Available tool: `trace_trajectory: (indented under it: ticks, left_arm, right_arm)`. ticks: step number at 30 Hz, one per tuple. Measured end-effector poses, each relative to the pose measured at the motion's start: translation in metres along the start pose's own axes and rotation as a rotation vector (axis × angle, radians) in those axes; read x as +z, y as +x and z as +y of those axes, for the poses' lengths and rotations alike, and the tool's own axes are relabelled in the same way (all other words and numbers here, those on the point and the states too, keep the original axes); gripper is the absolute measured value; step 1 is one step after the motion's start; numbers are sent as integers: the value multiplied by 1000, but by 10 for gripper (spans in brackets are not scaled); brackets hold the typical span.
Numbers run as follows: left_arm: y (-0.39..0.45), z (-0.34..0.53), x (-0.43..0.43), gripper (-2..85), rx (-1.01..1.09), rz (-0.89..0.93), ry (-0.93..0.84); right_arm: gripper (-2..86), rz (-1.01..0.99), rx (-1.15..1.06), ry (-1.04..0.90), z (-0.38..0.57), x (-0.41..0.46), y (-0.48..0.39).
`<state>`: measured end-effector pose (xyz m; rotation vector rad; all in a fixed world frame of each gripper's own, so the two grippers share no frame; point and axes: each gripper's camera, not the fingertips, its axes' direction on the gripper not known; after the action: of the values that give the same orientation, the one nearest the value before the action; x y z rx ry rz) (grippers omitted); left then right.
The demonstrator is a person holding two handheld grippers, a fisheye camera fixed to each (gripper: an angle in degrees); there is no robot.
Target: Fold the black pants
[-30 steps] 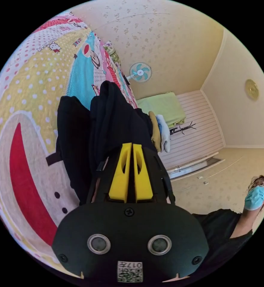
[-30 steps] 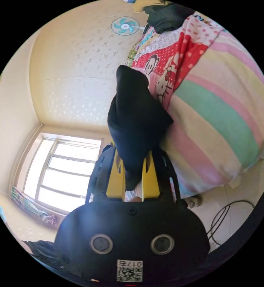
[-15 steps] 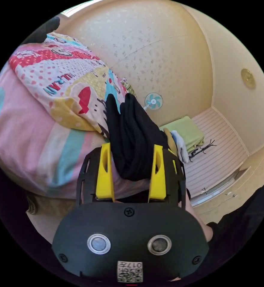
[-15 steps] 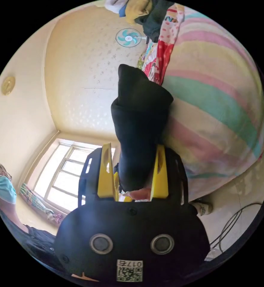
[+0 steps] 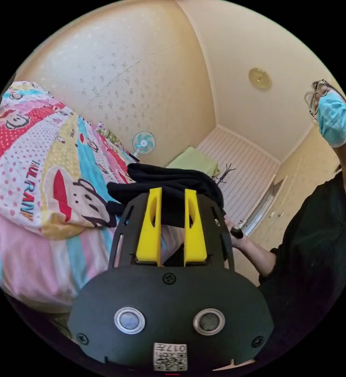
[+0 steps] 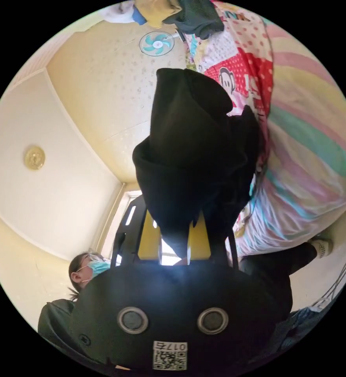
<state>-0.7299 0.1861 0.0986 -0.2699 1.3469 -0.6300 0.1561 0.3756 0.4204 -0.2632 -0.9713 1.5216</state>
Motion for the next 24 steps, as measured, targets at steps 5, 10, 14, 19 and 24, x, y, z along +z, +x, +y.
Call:
trace_trajectory:
  ticks: [5, 10, 14, 19, 24]
  left_arm:
    - [-70, 3, -68, 116, -298, -144, 195]
    - [-96, 10, -67, 115, -407, -98, 119]
    - [-87, -4, -55, 121, -331, -107, -21]
    - [-94, -5, -68, 119, -358, -86, -13]
    - [-109, 1, -83, 112, -463, 13, 63]
  right_arm:
    - [116, 18, -91, -128, -27, 63, -39]
    - [115, 84, -76, -372, -45, 217, -28]
    - [114, -186, 29, -663, -28, 421, 0]
    - [106, -393, -16, -918, 11, 659, 18]
    - [103, -100, -29, -1001, 49, 784, 138]
